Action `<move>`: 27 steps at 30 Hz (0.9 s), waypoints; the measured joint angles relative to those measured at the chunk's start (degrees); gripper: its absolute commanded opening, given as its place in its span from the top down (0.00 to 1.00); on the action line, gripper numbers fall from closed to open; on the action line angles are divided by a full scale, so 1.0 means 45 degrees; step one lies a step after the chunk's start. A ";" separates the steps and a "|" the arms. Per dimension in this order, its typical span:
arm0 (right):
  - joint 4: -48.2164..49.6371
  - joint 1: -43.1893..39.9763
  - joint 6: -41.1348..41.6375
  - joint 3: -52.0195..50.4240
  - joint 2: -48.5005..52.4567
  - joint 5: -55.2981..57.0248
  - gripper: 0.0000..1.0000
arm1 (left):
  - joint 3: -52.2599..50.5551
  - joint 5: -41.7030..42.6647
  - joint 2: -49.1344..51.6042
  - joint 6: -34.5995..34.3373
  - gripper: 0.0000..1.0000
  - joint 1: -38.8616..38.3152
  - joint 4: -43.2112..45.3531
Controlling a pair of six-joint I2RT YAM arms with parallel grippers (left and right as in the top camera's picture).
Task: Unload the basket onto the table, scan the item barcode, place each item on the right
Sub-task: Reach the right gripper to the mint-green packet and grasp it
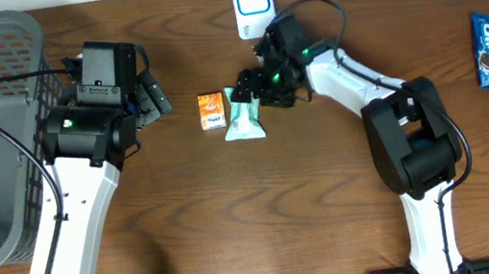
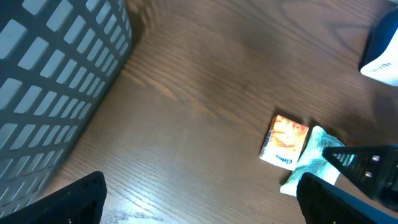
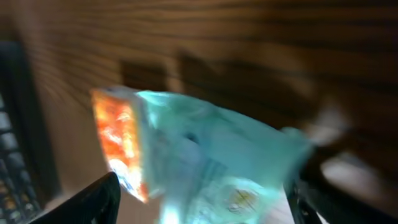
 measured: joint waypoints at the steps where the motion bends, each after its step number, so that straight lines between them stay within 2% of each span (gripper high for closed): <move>1: 0.0418 0.0078 0.0287 -0.0238 -0.0049 -0.0083 0.31 | 0.0000 0.0000 0.0000 0.0000 0.02 0.0000 0.0005; 2: 0.0763 0.0151 0.0520 -0.0461 -0.0092 -0.0170 0.43 | 0.0000 0.0000 0.0000 0.0000 0.02 0.0000 0.0000; 6: 0.0976 0.0223 0.1171 -0.0933 -0.0112 -0.0345 0.61 | 0.0000 0.0000 0.0000 0.0000 0.02 0.0000 0.0000; 7: 0.0981 0.0219 0.1219 -0.0967 -0.0112 -0.0330 0.72 | 0.0000 0.0000 0.0000 0.0000 0.02 0.0000 -0.0005; 8: 0.0991 0.0194 0.1200 -0.1005 -0.0112 -0.0369 0.76 | 0.0000 0.0000 0.0000 0.0000 0.02 0.0000 0.0000; 11: 0.0908 0.0078 0.1112 -0.1025 -0.0107 -0.0423 0.99 | 0.0000 0.0000 0.0000 0.0000 0.02 0.0000 0.0000; 16: -0.0044 -0.0282 0.0636 -0.0695 -0.0107 -0.0573 0.99 | 0.0000 0.0000 0.0000 0.0000 0.02 0.0000 0.0000; 19: -0.1515 -0.0525 0.0141 -0.0015 -0.0107 0.0019 0.99 | 0.0000 0.0000 0.0000 0.0000 0.02 0.0000 0.0000; 23: -0.4333 -0.0641 -0.0559 0.1486 -0.0107 0.2302 0.99 | 0.0000 0.0000 0.0000 0.0000 0.02 0.0000 0.0000; 27: -0.7441 -0.0563 -0.0967 0.3138 -0.0121 0.6149 0.99 | 0.0000 0.0000 0.0000 0.0000 0.02 0.0000 -0.0010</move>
